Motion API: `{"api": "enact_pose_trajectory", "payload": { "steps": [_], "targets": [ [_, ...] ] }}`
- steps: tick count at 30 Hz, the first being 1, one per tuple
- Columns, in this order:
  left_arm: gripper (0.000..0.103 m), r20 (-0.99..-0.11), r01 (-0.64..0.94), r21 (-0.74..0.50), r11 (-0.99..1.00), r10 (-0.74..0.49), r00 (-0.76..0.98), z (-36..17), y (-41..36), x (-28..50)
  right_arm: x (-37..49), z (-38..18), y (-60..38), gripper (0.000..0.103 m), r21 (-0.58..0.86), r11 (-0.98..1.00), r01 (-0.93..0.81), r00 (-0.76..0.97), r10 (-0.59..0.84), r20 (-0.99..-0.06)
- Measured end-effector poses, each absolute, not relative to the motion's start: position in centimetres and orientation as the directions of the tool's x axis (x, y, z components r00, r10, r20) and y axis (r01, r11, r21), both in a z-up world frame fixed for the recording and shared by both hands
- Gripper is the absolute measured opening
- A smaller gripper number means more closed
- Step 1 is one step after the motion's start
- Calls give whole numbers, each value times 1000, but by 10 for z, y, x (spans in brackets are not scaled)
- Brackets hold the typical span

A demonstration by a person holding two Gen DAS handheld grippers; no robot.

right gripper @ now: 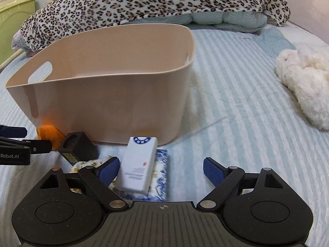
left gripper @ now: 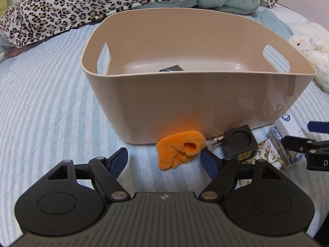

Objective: Organize objects
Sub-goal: 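Grasp the orange cloth with the left tool while the right tool grasps the white medicine box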

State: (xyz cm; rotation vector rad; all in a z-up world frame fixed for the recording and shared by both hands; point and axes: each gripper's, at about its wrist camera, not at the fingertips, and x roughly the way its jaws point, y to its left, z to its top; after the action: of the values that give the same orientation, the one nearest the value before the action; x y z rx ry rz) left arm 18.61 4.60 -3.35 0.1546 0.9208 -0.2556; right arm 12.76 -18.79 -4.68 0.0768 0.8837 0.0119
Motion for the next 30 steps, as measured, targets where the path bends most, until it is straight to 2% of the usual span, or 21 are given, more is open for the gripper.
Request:
{"api": "enact_pose_trajectory", "payload": {
  "steps": [4, 7, 10, 12, 13, 15, 16, 17, 18, 21, 30],
  "targets": [
    [69, -805, 266, -30, 964, -181, 566, -35, 50, 190, 127, -51, -196, 82, 108, 994, 21, 621, 72, -780],
    [64, -804, 259, -67, 964, -205, 557, -35, 52, 193, 126, -52, -196, 75, 128, 992, 6, 623, 96, -777],
    [55, -805, 275, -75, 959, -221, 551, -36, 51, 194, 125, -52, -195, 65, 136, 991, -17, 626, 117, -771],
    [46, -807, 291, -79, 954, -232, 543, -36, 49, 195, 125, -51, -193, 53, 145, 989, -33, 624, 134, -770],
    [44, -809, 298, -81, 951, -237, 538, -36, 48, 195, 126, -51, -192, 51, 152, 988, -40, 623, 144, -769],
    [41, -812, 305, -77, 949, -238, 534, -37, 46, 195, 126, -49, -190, 37, 162, 985, -52, 622, 159, -767],
    [39, -813, 307, -80, 948, -240, 531, -37, 45, 195, 126, -48, -189, 34, 158, 986, -55, 623, 158, -766],
    [33, -814, 309, -89, 947, -248, 525, -37, 45, 195, 125, -48, -189, 30, 153, 986, -62, 626, 157, -764],
    [21, -815, 310, -99, 946, -256, 520, -37, 45, 195, 125, -47, -189, 29, 145, 987, -67, 628, 155, -763],
    [5, -818, 304, -120, 945, -268, 509, -36, 48, 196, 123, -45, -190, 28, 144, 987, -74, 631, 158, -760],
    [3, -817, 284, -129, 950, -264, 512, -27, 59, 187, 114, -36, -195, 29, 145, 986, -79, 647, 161, -745]
  ]
}}
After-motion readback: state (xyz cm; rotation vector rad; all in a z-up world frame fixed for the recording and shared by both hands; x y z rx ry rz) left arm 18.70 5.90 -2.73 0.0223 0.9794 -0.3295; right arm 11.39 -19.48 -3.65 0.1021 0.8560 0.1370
